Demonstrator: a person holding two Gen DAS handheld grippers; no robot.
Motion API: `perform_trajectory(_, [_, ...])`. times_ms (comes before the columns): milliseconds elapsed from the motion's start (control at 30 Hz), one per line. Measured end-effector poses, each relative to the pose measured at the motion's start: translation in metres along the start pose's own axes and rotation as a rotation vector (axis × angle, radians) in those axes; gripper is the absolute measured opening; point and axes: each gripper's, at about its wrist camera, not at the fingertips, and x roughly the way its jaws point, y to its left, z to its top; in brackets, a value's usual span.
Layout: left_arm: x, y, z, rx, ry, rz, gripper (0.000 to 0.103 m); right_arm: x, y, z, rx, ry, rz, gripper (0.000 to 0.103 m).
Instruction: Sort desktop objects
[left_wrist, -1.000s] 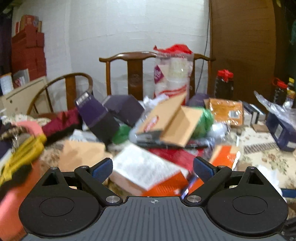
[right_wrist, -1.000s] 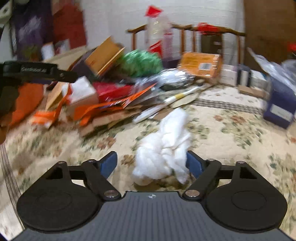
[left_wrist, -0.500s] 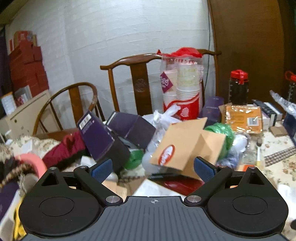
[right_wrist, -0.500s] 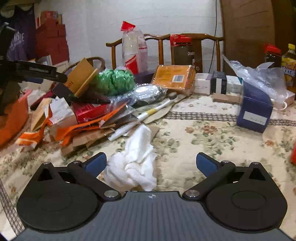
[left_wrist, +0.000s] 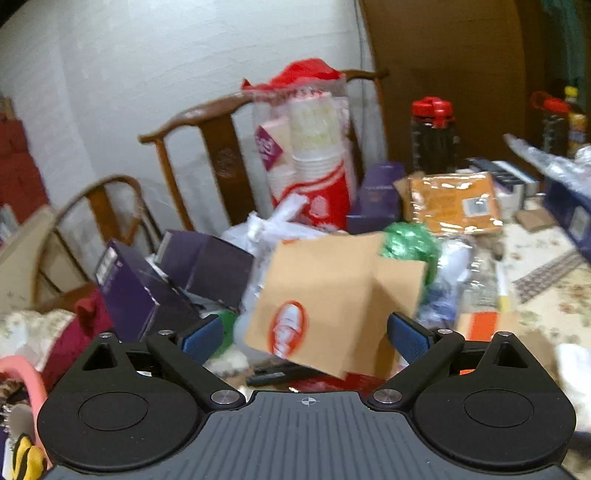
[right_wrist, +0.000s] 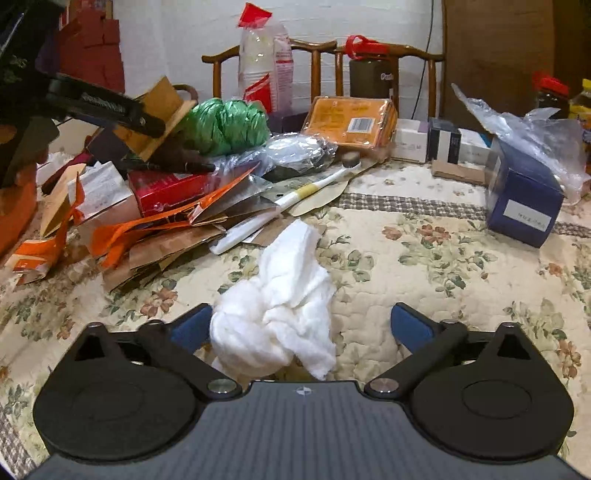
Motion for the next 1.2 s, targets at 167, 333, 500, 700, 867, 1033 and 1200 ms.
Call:
perform_trajectory(167, [0.004, 0.006, -0.012, -0.183, 0.040, -0.011, 0.001, -0.006, -0.001, 0.000, 0.004, -0.036, 0.050, 0.045])
perform_trajectory(333, [-0.017, 0.013, -0.025, -0.261, 0.002, -0.029, 0.000, -0.004, -0.006, 0.003, 0.042, -0.028, 0.066, 0.044])
perform_trajectory(500, [-0.064, 0.009, -0.039, -0.270, -0.063, -0.094, 0.001, -0.006, -0.012, 0.005, 0.087, -0.024, 0.085, 0.039])
perform_trajectory(700, [-0.114, -0.016, -0.073, -0.283, -0.129, -0.181, 0.002, -0.012, -0.020, 0.005, 0.130, -0.026, 0.093, 0.038])
perform_trajectory(867, [-0.138, -0.037, -0.098, -0.270, -0.160, -0.196, 0.002, -0.028, -0.022, 0.004, 0.125, -0.082, 0.086, 0.038])
perform_trajectory(1033, [-0.145, -0.049, -0.114, -0.278, -0.147, -0.206, 0.002, -0.034, -0.020, 0.003, 0.127, -0.094, 0.098, 0.038])
perform_trajectory(1200, [-0.165, -0.051, -0.120, -0.240, -0.168, -0.174, 0.029, -0.038, -0.010, 0.001, 0.086, -0.108, 0.110, 0.038])
